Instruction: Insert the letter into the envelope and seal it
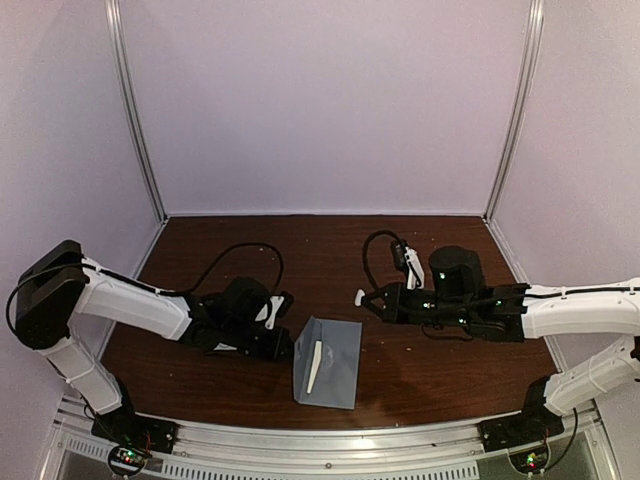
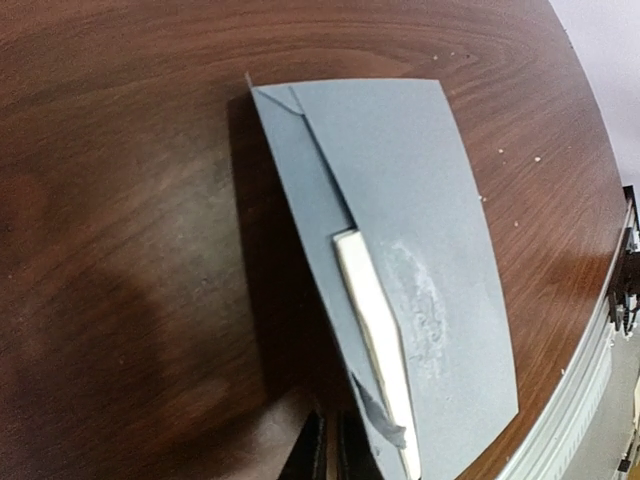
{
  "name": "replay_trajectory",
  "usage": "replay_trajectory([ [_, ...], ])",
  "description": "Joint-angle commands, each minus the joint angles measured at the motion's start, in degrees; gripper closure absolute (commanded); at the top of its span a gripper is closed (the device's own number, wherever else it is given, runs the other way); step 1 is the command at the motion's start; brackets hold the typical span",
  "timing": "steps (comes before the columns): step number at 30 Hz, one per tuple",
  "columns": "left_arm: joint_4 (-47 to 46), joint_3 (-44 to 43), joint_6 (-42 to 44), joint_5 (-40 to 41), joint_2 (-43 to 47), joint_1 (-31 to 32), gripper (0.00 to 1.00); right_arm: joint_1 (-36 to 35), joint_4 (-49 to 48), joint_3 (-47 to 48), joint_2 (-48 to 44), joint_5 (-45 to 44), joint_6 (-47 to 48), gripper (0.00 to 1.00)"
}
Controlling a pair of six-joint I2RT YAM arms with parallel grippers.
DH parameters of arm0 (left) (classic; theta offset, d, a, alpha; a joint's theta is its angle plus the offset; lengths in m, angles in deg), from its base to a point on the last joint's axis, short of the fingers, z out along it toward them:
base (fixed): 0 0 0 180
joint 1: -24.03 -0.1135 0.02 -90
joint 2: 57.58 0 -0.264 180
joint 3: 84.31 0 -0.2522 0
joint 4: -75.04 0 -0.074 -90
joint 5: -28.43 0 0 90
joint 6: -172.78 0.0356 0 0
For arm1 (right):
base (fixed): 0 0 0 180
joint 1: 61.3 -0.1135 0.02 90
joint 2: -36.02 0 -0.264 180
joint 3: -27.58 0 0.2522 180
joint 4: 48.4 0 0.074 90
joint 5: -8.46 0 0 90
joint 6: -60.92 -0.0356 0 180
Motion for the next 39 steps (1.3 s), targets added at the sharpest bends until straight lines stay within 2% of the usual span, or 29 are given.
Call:
replay_trajectory([
  [1,-3.0,-3.2,0.8,-0.5,-0.7,1.4,0.94,0.3,-0.1,-0.7,-1.0,0.4,0.6,1.0],
  [18,-2.8,-12.8,0.1,-1.3,-10.8,6.6,0.94,0.1,12.6,2.9,3.7,3.3,11.5,1.0],
  [26,-2.7,-11.7,-0.4,-0.5,-12.5,6.7,1.0,-0.8,10.2,3.0,9.2,5.9,11.5,1.0],
  [39,-3.3,-9.9,-0.7,0.0,-14.3,6.7,1.0,-1.8,9.2,6.1,17.3,7.2,11.7,1.0],
])
